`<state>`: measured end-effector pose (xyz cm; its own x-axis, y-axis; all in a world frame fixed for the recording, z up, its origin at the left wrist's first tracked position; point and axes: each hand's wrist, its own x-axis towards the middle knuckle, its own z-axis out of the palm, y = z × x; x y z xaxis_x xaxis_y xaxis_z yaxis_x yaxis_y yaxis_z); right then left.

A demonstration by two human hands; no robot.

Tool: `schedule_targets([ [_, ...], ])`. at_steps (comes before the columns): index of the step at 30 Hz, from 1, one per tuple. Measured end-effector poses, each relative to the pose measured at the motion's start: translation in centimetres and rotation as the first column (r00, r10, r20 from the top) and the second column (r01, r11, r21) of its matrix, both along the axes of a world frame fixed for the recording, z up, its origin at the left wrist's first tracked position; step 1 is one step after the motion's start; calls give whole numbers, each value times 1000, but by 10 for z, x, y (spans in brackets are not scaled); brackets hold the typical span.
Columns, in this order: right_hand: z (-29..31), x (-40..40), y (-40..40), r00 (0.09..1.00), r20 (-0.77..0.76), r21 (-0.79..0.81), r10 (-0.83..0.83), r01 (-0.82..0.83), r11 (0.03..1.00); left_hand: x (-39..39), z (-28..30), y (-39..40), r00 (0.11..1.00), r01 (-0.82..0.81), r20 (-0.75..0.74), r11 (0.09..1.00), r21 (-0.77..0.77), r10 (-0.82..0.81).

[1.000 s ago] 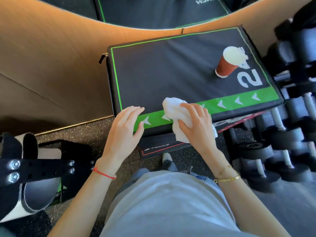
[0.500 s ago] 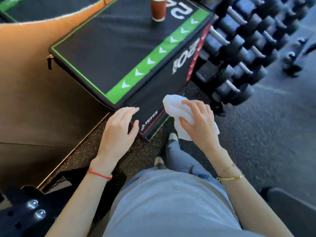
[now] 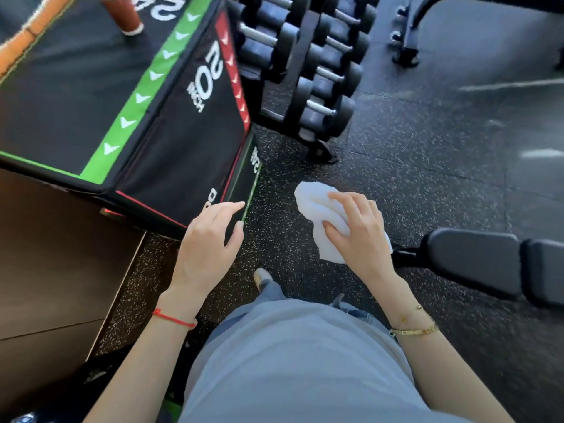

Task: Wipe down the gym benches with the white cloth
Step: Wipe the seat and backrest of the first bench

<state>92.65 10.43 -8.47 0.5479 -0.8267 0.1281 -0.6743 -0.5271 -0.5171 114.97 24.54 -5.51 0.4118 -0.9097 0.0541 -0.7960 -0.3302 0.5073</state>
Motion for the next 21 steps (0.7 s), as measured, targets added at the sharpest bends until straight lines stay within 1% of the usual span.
schedule_targets([
  [3,1,-59,4,997,5,-8,-74,74,997,-45,1,-11,998,64,3,998,11,-64],
  [7,4,-153,12,985,12,-17,-171,171,985,-125,3,-26,987,160,-17,987,8,-160],
  [12,6,-258,21,967,-27,-2,-254,254,967,-222,2,-43,964,266,-27,964,8,-266],
  [16,2,-316,18,952,-39,-10,-305,305,952,-275,-1,-60,944,328,-34,945,14,-327],
  [21,-8,-363,0,920,-33,12,-390,391,920,-318,-8,-95,907,421,-49,906,37,-419],
])
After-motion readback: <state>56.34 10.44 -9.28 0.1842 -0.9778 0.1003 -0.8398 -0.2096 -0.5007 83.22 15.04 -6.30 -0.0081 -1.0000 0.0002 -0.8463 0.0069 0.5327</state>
